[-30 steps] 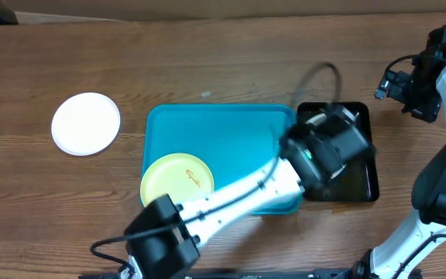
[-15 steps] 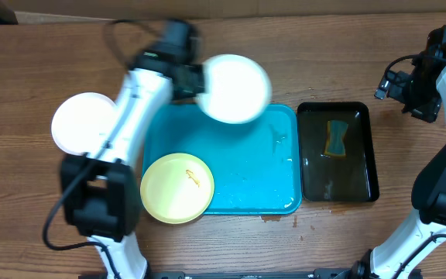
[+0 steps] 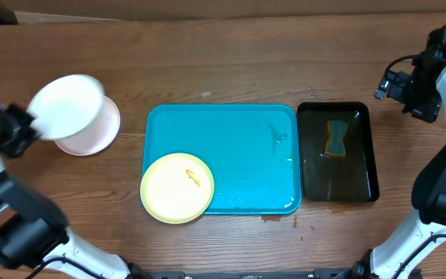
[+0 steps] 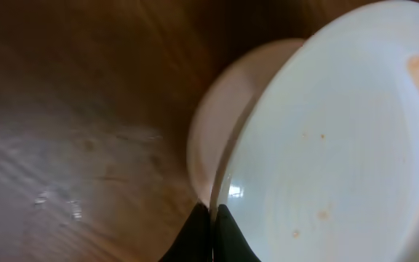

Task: Clean dirty plates on tray and stack at the side
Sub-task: 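Carry the white plate left and stack it on the cleaned plate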

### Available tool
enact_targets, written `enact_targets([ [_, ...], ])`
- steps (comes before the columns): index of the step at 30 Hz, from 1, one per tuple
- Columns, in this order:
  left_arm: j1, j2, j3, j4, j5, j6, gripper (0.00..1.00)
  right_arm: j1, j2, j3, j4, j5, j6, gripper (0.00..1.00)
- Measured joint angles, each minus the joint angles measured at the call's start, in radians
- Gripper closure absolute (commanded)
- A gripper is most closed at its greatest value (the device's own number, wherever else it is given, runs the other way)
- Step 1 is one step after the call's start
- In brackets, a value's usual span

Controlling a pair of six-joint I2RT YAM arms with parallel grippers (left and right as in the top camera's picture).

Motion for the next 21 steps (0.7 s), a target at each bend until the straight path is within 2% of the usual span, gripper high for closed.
enact_targets([
  [4, 0.120, 0.000, -0.002, -0.013, 0.001, 0.000, 0.96, 0.000, 0.000, 0.000, 0.000, 0.000, 0.000, 0.00],
  [8, 0.141, -0.002, -0.037, 0.034, 0.001, 0.000, 0.96, 0.000, 0.000, 0.000, 0.000, 0.000, 0.000, 0.00],
  [16, -0.006, -0.002, -0.172, 0.169, -0.005, 0.005, 0.96, 0.000, 0.000, 0.000, 0.000, 0.000, 0.000, 0.00],
  [21, -0.112, -0.002, -0.180, 0.190, -0.074, 0.008, 0.96, 0.000, 0.000, 0.000, 0.000, 0.000, 0.000, 0.00],
])
